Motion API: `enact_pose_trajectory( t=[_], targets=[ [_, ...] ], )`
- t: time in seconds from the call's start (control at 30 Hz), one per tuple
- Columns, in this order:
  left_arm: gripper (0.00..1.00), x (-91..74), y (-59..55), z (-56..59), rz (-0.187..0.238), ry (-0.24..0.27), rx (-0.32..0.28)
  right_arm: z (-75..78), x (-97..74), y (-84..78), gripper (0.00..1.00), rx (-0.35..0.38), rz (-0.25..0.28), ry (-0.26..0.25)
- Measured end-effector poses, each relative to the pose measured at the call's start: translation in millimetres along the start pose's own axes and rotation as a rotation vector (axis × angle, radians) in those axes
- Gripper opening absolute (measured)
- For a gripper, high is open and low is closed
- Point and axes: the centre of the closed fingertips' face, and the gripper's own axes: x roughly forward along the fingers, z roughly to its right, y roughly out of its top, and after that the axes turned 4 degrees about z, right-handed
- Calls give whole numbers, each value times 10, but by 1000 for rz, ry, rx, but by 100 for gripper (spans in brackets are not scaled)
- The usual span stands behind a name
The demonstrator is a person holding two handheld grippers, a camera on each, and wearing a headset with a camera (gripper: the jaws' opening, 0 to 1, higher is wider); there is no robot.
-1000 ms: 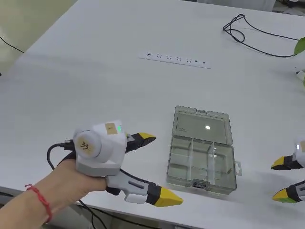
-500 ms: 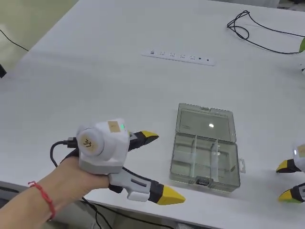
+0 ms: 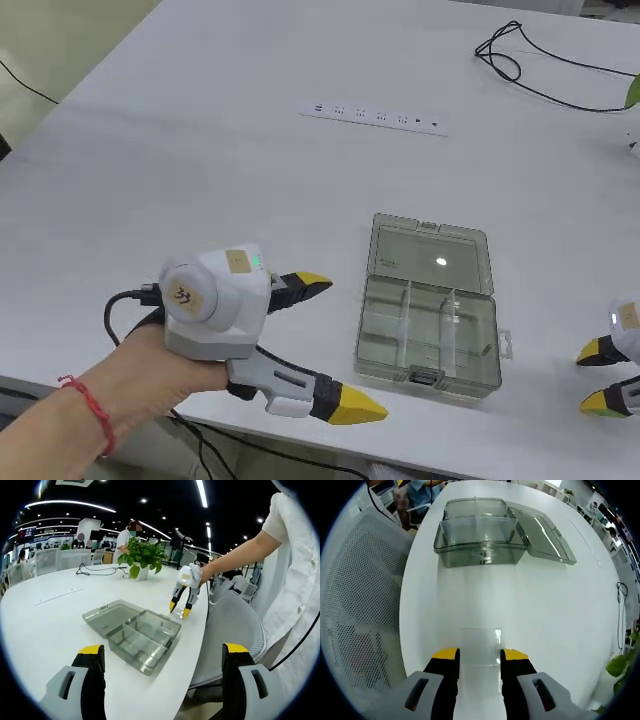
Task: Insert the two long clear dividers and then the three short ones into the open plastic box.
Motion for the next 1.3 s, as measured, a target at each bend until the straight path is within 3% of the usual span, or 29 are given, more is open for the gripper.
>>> enact_pose_trajectory(
  t=[0.43, 0.93, 1.3],
  targets=[
    [99, -31, 21, 10, 11, 3, -6, 45, -51, 18, 33, 5, 29, -40],
    [96, -3, 156, 53, 36, -7, -22, -82, -476, 606, 33, -26, 147, -142],
    [89, 57, 265, 103, 61, -3, -85, -144, -705, 948, 33, -88, 178, -200]
  ],
)
